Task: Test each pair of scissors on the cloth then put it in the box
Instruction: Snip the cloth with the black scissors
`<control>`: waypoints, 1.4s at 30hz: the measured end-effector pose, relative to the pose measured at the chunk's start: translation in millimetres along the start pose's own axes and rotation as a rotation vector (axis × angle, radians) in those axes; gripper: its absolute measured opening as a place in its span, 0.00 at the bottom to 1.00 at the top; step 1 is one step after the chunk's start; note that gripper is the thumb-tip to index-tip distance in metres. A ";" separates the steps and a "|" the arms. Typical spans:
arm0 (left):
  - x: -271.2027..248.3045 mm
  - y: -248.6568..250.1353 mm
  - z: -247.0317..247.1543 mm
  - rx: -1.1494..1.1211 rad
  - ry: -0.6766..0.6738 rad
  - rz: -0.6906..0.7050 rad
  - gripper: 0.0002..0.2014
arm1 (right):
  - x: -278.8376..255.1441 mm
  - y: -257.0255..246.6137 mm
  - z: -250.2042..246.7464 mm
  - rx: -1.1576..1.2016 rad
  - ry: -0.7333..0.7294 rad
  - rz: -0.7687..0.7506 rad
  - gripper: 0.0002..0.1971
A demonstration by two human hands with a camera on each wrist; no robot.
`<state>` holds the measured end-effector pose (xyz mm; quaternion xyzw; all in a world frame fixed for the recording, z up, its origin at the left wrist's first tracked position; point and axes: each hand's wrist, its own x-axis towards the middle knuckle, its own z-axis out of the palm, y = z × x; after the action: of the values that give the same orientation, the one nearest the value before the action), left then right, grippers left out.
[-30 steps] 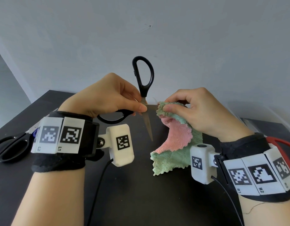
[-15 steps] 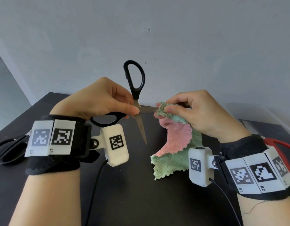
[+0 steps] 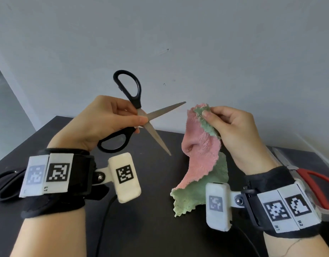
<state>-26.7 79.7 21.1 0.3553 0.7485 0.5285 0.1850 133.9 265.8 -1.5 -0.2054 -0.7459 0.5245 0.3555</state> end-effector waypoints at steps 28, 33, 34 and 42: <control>8.9 8.4 29.9 -0.183 -0.021 0.094 0.16 | -18.0 -11.6 36.9 0.440 -0.106 0.187 0.07; 7.5 9.3 29.9 -0.148 -0.034 0.087 0.14 | -19.7 -11.2 41.0 0.408 -0.127 0.178 0.06; 7.1 9.7 30.2 -0.144 -0.036 0.087 0.13 | -20.1 -11.2 41.7 0.406 -0.131 0.176 0.06; 5.3 11.3 33.0 -0.105 -0.054 0.100 0.06 | -21.4 -10.0 44.3 0.404 -0.101 0.196 0.03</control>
<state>-5.0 107.4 19.8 0.3962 0.6960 0.5656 0.1970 115.7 219.5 -7.6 -0.1748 -0.6193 0.7047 0.2990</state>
